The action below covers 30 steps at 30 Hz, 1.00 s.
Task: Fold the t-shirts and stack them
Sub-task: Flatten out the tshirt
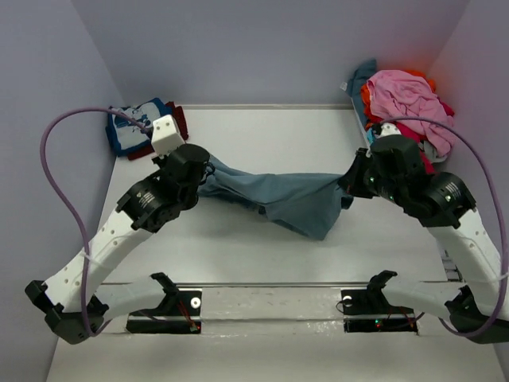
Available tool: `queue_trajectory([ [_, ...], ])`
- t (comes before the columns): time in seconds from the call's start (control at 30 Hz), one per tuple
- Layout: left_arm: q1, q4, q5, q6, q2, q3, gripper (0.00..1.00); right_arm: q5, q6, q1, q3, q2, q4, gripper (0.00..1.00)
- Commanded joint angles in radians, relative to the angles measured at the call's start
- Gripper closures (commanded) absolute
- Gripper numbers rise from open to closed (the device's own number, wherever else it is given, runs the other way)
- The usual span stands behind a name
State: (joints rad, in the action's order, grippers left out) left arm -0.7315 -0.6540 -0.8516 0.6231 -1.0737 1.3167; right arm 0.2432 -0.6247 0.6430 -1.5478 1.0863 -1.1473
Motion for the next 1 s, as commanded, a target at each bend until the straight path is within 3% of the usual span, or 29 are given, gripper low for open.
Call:
queue_trajectory([
  [0.0, -0.091, -0.124, -0.182, 0.118, 0.087, -0.025, 0.94, 0.086, 0.019, 0.007, -0.032, -0.103, -0.009, 0.93],
  [0.33, -0.152, -0.213, -0.291, 0.244, 0.253, -0.12, 0.94, 0.156, 0.008, 0.007, 0.063, -0.281, 0.021, 0.93],
  [0.6, -0.152, 0.022, -0.392, -0.023, 0.34, -0.122, 0.94, 0.255, 0.1, 0.007, 0.011, -0.316, 0.118, 0.93],
  [0.8, -0.152, 0.07, -0.411, -0.029, 0.34, -0.151, 0.94, 0.3, 0.132, 0.007, 0.112, -0.362, 0.211, 0.93],
  [0.97, -0.152, 0.151, -0.441, -0.137, 0.298, -0.103, 0.94, 0.314, 0.212, 0.007, 0.025, -0.281, 0.258, 0.93],
])
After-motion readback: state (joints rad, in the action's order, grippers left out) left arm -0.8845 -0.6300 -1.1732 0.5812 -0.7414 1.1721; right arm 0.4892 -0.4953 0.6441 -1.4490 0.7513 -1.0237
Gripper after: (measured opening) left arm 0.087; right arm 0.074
